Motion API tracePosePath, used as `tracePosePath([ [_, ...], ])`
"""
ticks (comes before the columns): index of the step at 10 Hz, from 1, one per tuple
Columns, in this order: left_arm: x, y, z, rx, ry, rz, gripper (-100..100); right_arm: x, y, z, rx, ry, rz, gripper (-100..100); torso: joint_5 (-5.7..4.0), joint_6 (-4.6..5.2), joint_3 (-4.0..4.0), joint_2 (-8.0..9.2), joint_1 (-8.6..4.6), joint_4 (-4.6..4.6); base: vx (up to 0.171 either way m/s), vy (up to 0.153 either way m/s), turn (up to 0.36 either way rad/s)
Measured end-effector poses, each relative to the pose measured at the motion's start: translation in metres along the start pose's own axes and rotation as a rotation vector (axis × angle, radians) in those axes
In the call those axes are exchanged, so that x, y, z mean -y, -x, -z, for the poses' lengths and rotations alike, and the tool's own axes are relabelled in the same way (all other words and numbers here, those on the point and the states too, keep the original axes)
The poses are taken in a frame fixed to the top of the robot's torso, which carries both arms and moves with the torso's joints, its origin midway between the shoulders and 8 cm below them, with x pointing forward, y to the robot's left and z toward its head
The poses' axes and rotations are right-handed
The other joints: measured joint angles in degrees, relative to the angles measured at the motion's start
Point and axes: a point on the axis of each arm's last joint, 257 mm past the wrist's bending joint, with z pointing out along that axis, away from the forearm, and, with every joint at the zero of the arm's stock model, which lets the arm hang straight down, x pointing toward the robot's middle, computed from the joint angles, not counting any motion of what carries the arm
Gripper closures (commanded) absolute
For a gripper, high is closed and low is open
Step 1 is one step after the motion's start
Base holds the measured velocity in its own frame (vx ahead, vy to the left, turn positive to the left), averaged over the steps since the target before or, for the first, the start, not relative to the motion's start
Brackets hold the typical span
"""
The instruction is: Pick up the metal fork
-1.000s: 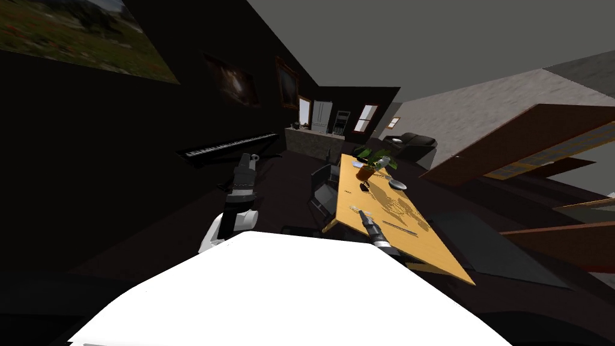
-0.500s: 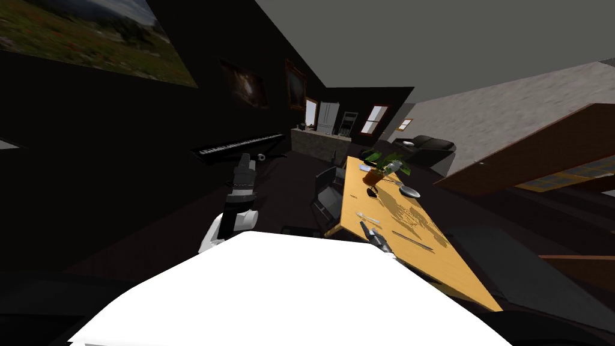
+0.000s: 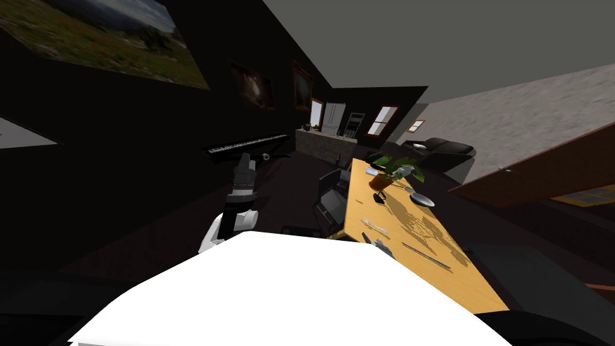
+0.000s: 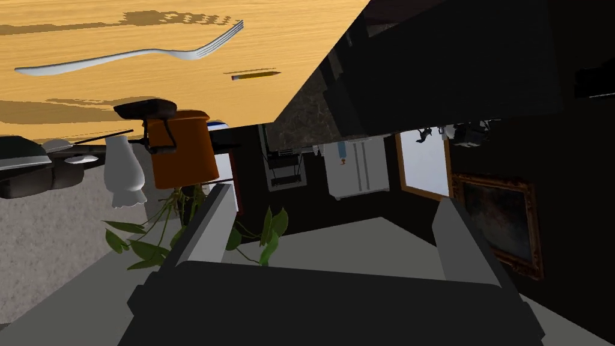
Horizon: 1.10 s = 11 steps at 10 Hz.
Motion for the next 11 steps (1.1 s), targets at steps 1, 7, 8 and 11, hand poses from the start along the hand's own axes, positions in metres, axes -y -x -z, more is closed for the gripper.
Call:
tracePosePath([
  [1, 0.0, 0.0, 0.0, 0.0, 0.0, 0.0, 0, 0.011, -0.012, 0.005, -0.038, -0.012, 0.042, -100, 0.0, -0.01, -0.01, -0.03, -0.01, 0.0, 0.067, -0.001, 0.092],
  [7, 0.0, 0.0, 0.0, 0.0, 0.0, 0.0, 0, 0.054, -0.059, 0.03, -0.2, -0.062, 0.2, -100, 0.0, 0.01, 0.03, 0.07, 0.0, 0.01, 0.07, -0.005, 0.089],
  [8, 0.0, 0.0, 0.0, 0.0, 0.0, 0.0, 0, 0.062, -0.071, 0.037, -0.234, -0.066, 0.234, -100, 0.0, -0.01, 0.02, 0.03, -0.01, 0.01, 0.135, -0.012, 0.212],
  [11, 0.0, 0.0, 0.0, 0.0, 0.0, 0.0, 0, 0.096, -0.095, 0.06, -0.356, -0.077, 0.358, -100, -0.01, -0.02, -0.08, -0.14, -0.09, -0.03, 0.115, -0.026, 0.134],
])
